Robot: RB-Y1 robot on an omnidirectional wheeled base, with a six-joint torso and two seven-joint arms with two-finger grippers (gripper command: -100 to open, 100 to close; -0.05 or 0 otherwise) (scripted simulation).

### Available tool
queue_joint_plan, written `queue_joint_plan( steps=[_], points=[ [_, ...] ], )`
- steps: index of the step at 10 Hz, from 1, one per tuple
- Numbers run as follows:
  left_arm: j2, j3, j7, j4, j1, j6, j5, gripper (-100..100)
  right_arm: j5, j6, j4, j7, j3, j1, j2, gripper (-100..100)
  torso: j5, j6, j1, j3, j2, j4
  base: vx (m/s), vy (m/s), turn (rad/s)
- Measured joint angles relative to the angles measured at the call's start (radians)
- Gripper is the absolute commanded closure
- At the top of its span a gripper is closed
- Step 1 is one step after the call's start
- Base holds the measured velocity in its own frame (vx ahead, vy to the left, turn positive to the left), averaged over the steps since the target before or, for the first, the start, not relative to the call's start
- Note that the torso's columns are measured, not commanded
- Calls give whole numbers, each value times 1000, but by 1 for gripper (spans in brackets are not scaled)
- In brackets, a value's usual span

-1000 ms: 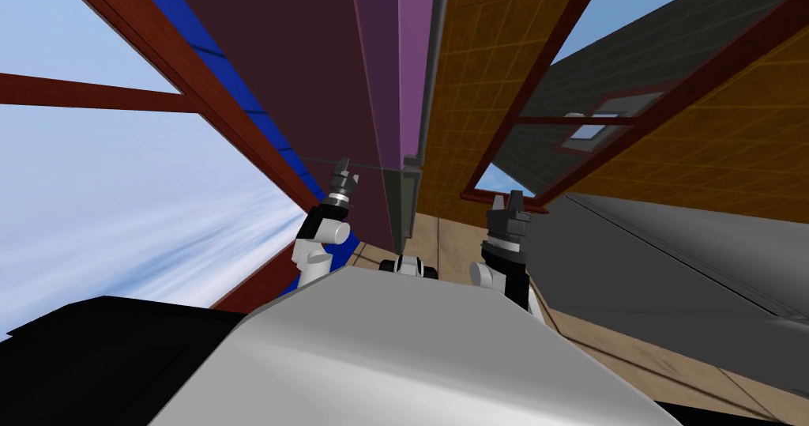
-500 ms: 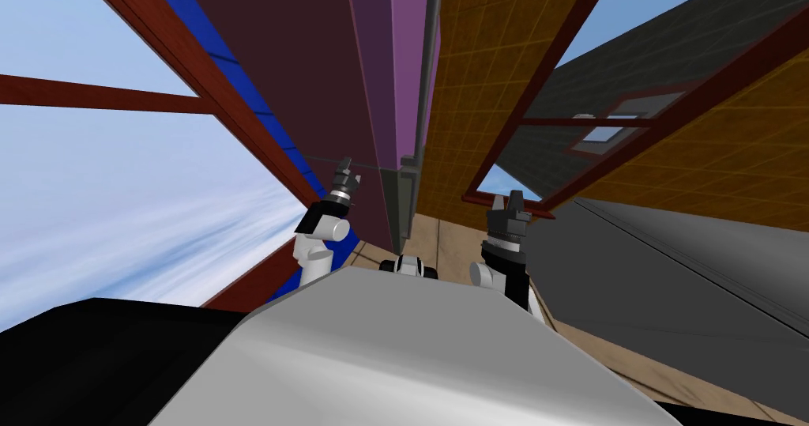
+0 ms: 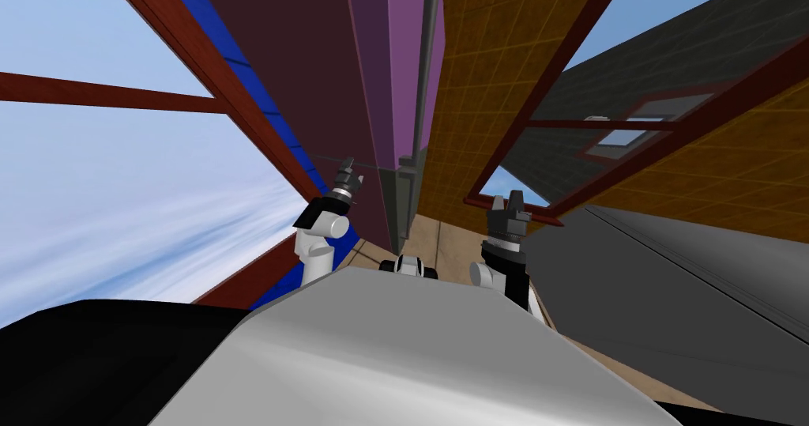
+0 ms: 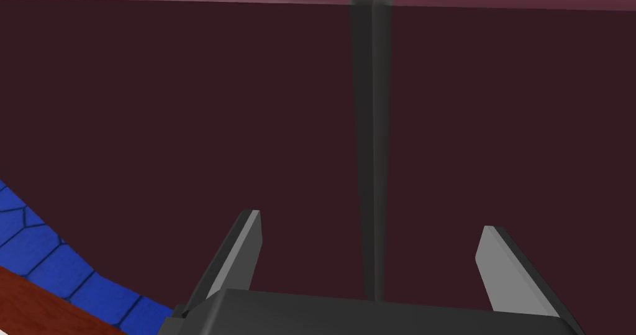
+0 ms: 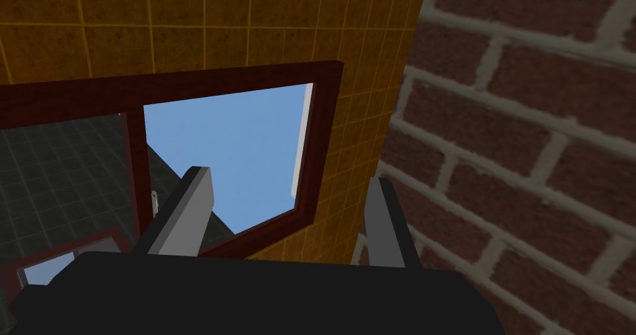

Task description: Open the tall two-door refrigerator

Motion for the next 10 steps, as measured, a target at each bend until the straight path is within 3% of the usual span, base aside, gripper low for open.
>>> queue_joint_plan(
  steps=[7, 10],
  points=[
    [-17, 28, 6, -15, -68, 173, 51, -100, 0, 0, 0, 0, 0, 0, 0, 0, -2, 6, -8, -2, -2, -1, 8, -77, 88],
    [-6, 48, 9, -13, -90, 232, 96, -100, 0, 0, 0, 0, 0, 0, 0, 0, -3, 6, -7, -2, -4, -1, 16, -62, 67]
  ],
)
